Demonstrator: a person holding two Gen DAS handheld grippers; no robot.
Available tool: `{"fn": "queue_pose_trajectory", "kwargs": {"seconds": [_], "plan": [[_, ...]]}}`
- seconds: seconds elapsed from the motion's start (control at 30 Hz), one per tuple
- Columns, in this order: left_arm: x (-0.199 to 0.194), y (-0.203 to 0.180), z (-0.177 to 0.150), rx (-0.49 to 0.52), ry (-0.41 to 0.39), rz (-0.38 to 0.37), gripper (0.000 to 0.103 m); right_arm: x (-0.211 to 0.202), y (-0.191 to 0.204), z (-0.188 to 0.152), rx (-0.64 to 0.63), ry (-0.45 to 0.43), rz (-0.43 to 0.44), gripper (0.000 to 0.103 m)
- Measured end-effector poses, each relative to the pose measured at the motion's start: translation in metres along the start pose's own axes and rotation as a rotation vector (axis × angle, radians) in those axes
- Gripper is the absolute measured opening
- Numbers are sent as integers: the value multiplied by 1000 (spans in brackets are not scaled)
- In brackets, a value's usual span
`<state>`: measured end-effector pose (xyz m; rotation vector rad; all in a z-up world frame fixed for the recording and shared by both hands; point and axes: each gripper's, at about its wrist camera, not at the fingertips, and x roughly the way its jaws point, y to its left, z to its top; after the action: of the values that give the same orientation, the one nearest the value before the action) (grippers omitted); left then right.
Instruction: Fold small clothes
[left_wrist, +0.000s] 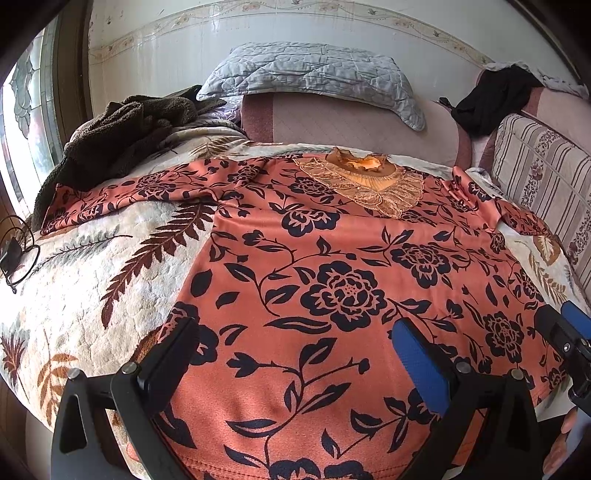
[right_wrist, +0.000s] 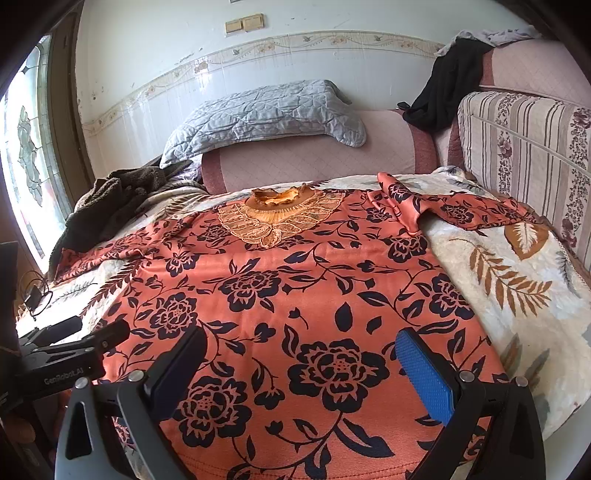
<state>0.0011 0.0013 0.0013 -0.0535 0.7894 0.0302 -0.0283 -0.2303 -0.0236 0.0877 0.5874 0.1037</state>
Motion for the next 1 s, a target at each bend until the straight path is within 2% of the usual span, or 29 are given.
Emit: {"fn": "queue_pose_trajectory", "kwargs": {"seconds": [1.0], "plan": [[-2,-1,0,15,-17,6,103,-6,-2,2,28,-33,13,103]]}}
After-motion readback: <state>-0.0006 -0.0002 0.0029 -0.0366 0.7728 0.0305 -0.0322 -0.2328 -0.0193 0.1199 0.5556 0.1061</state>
